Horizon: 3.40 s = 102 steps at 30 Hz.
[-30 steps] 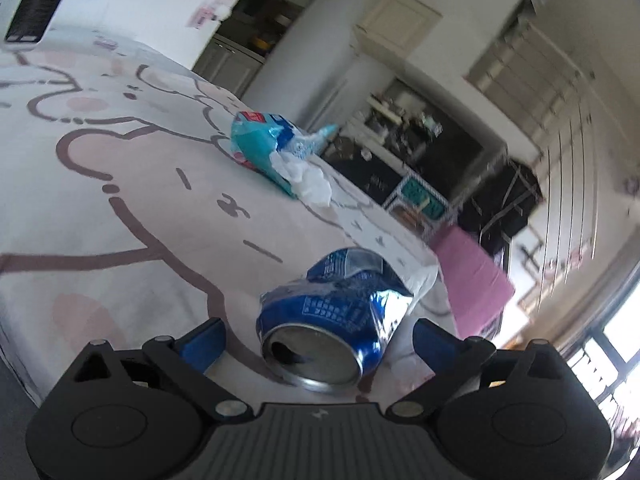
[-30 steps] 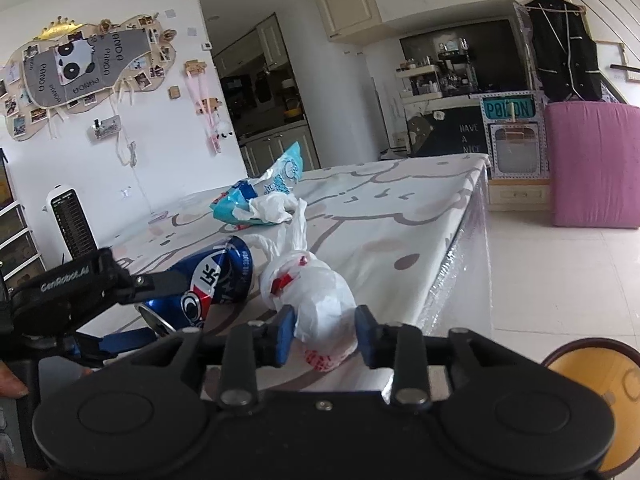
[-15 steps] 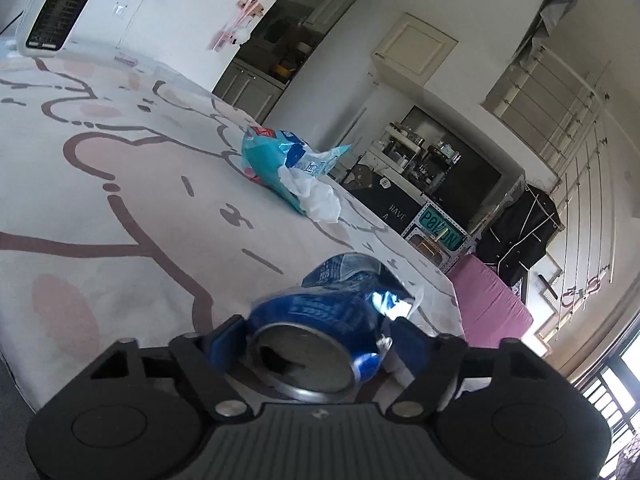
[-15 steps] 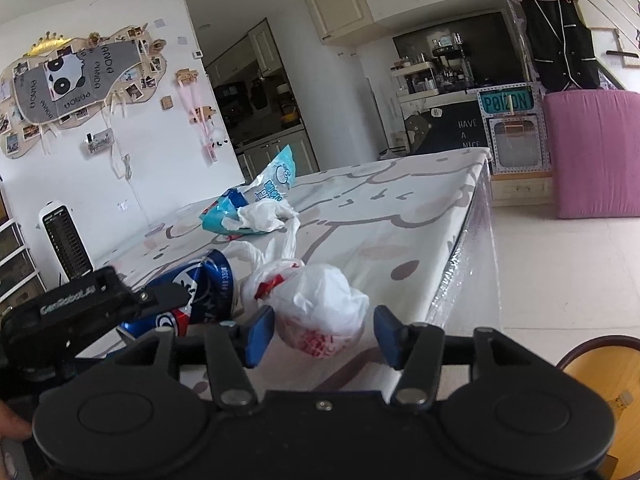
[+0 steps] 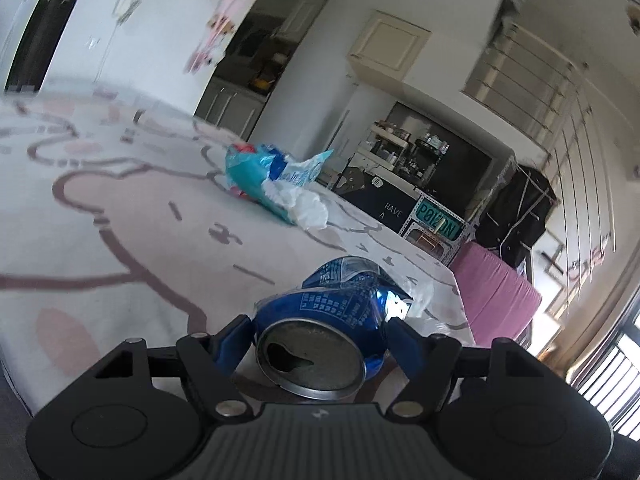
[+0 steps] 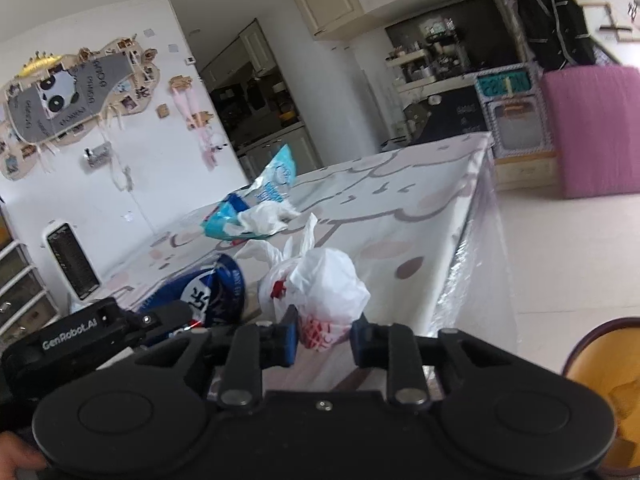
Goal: Collect trash
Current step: 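Carry the can and white bag with both tools toward the wastebasket, then open the left tool dropping the blue can while the right tool lowers the white bag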
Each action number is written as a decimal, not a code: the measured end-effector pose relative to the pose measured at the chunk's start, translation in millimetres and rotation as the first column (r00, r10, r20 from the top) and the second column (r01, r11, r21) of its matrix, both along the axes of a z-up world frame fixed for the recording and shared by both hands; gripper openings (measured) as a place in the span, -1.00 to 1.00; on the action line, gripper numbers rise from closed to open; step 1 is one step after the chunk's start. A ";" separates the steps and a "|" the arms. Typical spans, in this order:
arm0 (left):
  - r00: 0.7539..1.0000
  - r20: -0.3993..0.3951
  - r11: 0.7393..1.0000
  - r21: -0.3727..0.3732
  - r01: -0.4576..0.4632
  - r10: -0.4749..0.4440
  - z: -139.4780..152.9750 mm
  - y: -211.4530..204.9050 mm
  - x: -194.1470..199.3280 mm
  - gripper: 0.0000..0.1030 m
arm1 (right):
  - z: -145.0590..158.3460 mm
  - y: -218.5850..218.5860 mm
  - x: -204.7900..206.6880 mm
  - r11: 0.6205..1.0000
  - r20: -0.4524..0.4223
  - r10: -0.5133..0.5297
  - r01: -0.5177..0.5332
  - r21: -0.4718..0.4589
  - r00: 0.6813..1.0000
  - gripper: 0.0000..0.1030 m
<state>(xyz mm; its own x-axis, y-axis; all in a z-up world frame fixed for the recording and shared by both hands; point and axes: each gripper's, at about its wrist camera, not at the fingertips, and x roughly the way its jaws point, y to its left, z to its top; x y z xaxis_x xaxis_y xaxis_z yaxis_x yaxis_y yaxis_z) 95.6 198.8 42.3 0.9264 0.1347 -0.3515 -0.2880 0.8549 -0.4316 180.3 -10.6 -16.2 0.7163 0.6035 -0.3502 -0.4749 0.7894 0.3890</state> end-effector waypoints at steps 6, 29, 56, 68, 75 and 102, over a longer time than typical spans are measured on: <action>1.000 0.009 0.989 0.147 0.007 -0.008 17.7 -10.0 -7.2 0.42 | 17.5 -10.3 -10.7 0.999 0.043 -0.032 0.033 -0.024 0.999 -0.56; 0.996 -0.040 0.968 0.232 0.093 -0.086 39.4 -24.2 -14.9 0.38 | 43.3 -27.0 -36.1 0.995 0.111 -0.044 0.054 -0.086 0.993 -0.56; 0.914 -0.121 0.854 0.325 0.406 -0.388 90.9 -110.1 39.3 0.36 | 87.3 -118.5 -50.2 0.936 0.147 -0.249 0.277 -0.217 0.957 -0.56; 0.837 -0.154 0.767 0.340 0.544 -0.525 78.9 -186.2 71.1 0.35 | 79.5 -196.8 -58.3 0.861 0.143 -0.396 0.421 -0.285 0.907 -0.55; 0.793 -0.205 0.727 0.319 0.608 -0.574 60.2 -216.9 101.4 0.35 | 58.5 -230.7 -53.1 0.807 0.106 -0.477 0.483 -0.341 0.872 -0.55; 0.400 -0.612 0.294 0.271 0.916 -0.683 -132.9 -329.6 260.9 0.35 | -104.1 -241.5 88.6 0.738 -0.249 -0.568 0.352 -0.575 0.784 -0.55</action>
